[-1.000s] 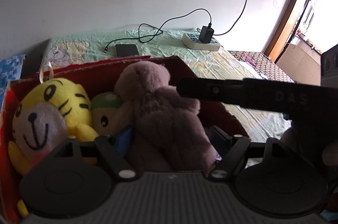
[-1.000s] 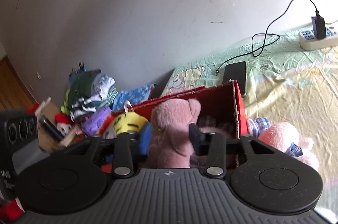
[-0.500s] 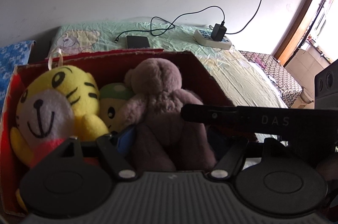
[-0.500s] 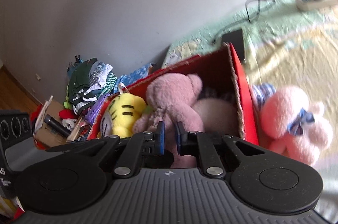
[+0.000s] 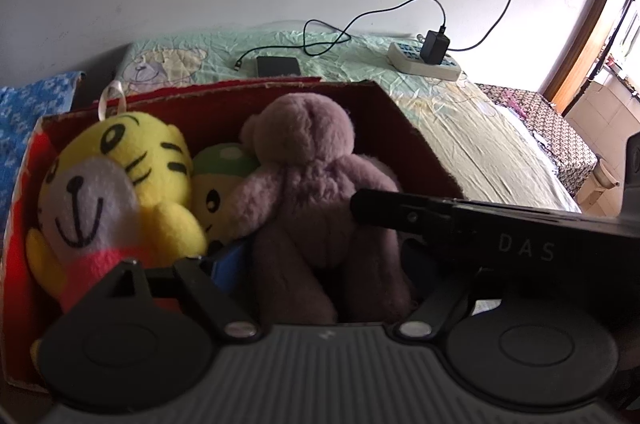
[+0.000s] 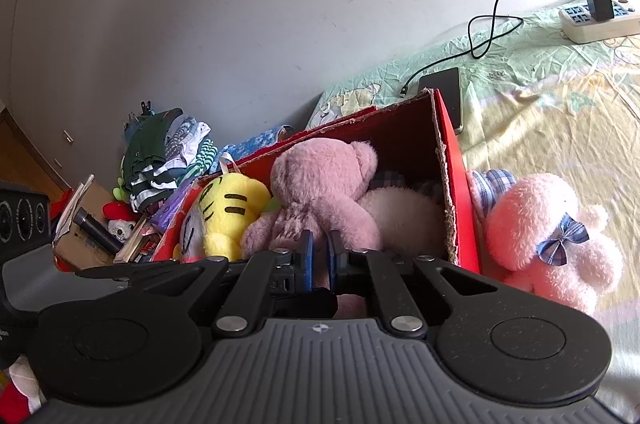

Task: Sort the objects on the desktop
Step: 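Lower the teddy bear into the red box beside the bunny and open the right gripper, then move the right gripper to the pink bunny plush beside the red box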

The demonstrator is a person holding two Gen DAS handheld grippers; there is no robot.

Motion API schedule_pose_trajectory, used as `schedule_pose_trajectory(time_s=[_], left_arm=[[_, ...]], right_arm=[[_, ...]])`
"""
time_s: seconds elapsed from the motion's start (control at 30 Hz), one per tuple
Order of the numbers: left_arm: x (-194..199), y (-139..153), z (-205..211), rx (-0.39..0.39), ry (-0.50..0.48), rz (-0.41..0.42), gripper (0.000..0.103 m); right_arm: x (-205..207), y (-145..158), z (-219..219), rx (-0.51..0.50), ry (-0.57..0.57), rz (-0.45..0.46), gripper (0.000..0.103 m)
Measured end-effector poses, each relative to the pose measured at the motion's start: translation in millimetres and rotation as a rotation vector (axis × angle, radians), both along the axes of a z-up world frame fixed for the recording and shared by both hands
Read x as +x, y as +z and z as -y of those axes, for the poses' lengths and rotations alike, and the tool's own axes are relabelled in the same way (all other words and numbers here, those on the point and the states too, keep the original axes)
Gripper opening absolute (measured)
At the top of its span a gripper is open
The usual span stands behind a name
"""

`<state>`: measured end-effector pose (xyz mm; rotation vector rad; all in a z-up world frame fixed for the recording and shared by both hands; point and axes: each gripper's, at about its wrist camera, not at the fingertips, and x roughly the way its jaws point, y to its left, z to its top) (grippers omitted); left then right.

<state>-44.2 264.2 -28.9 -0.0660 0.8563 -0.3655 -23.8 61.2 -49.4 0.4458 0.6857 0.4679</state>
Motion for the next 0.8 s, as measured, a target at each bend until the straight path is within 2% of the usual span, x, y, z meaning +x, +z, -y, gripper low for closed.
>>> schedule_pose_trajectory(time_s=[0.07, 0.5, 0.8], left_arm=[[0.3, -1.3, 0.4, 0.011, 0.010, -0.007, 0.089], [-3.9, 0.2, 5.0, 0.039, 0.056, -0.040, 0.089], [-13.5, 1.4, 11.7, 0.065, 0.093, -0.038, 0.089]], right_arm=[[-0.5, -0.2, -0.3, -0.003, 0.000, 0.006, 0.006], [-6.1, 0.9, 4.8, -0.002, -0.001, 0.012, 0.007], [-16.2, 3.3, 12.2, 0.006, 0.020, 0.026, 0.017]])
